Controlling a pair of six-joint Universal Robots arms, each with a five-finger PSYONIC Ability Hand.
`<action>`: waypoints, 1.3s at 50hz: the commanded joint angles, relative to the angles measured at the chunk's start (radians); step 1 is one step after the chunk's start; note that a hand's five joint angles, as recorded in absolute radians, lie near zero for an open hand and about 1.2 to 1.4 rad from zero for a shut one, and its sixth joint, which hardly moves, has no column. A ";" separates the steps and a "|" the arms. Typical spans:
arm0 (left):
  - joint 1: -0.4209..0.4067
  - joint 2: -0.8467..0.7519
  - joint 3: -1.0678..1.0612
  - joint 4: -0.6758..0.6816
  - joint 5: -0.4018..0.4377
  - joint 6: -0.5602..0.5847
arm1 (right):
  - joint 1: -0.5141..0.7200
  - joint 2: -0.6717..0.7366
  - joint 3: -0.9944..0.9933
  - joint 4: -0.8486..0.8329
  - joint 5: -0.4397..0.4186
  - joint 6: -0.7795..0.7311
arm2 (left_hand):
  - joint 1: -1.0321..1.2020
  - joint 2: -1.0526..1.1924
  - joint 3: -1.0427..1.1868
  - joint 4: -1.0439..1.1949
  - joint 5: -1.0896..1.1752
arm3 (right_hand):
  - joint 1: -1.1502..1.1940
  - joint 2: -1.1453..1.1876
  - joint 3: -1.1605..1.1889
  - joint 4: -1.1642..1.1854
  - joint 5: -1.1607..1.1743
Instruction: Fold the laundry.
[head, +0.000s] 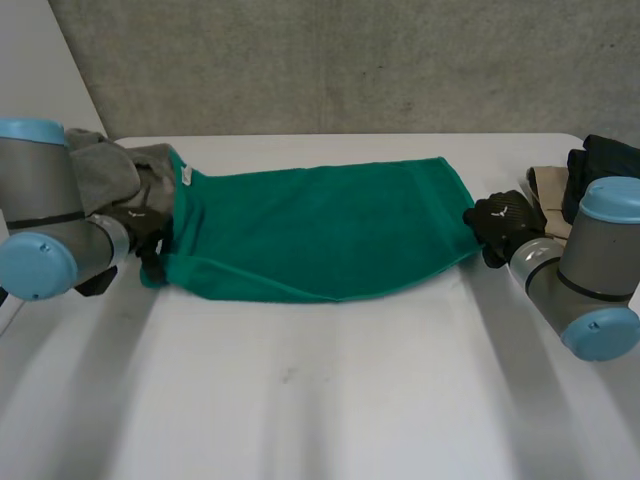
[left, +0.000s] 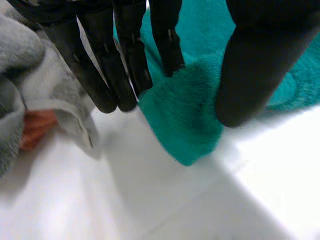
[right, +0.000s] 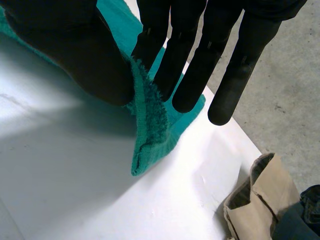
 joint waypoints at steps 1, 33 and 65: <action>-0.007 -0.001 0.025 -0.072 -0.008 0.001 | -0.007 -0.017 0.000 0.011 0.001 -0.030 | 0.297 0.322 0.333 0.330 0.336 | 0.277 0.217 0.209 0.204 0.200; 0.004 0.391 -0.532 -0.193 0.035 0.489 | -0.174 -0.295 0.188 0.758 -0.074 -0.699 | 0.446 0.472 0.483 0.480 0.485 | 0.277 0.217 0.209 0.204 0.200; -0.031 0.288 0.211 0.668 -0.100 -0.257 | -0.058 -0.231 -0.359 -0.266 0.057 0.267 | 0.446 0.472 0.483 0.480 0.485 | 0.277 0.217 0.209 0.204 0.200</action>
